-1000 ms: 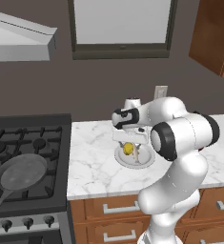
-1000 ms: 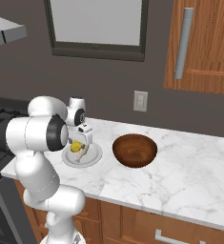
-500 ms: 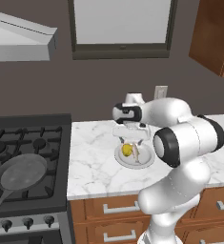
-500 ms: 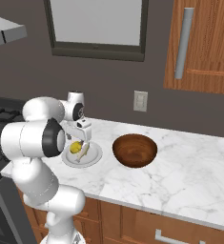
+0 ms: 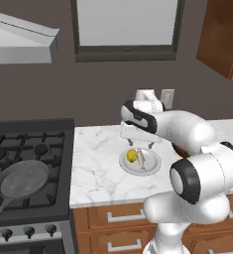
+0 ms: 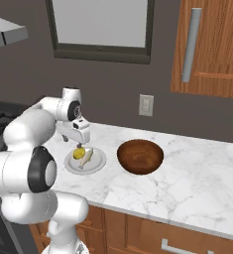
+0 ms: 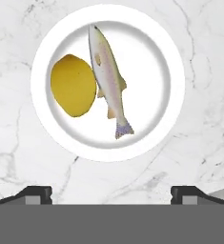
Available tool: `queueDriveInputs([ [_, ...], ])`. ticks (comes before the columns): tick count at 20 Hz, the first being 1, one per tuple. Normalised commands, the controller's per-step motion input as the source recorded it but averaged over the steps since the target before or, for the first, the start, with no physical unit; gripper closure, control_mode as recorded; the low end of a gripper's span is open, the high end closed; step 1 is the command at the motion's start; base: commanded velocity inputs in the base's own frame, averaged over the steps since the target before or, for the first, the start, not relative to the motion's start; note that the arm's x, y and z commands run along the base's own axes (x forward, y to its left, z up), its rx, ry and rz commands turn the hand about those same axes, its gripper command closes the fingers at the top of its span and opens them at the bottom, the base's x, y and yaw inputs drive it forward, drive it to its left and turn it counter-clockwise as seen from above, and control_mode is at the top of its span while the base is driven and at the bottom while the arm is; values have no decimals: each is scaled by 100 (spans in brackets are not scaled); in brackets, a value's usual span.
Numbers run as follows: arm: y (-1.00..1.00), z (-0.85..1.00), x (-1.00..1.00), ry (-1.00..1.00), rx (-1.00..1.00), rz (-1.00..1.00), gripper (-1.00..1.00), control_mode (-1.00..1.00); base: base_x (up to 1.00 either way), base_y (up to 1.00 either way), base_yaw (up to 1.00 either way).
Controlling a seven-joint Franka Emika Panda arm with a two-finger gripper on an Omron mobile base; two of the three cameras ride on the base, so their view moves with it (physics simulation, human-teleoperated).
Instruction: Place the fish on the plate and place the lemon on the same plate.
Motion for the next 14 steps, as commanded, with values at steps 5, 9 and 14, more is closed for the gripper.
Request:
queueDriveInputs([
  [5,-5,61,-82,-9,0,-1,-100,-100,0,0,0],
  [9,-17,74,-76,-9,0,0,-100,-100,0,0,0],
  [14,-35,66,-71,-11,0,0,-100,-100,0,0,0],
])
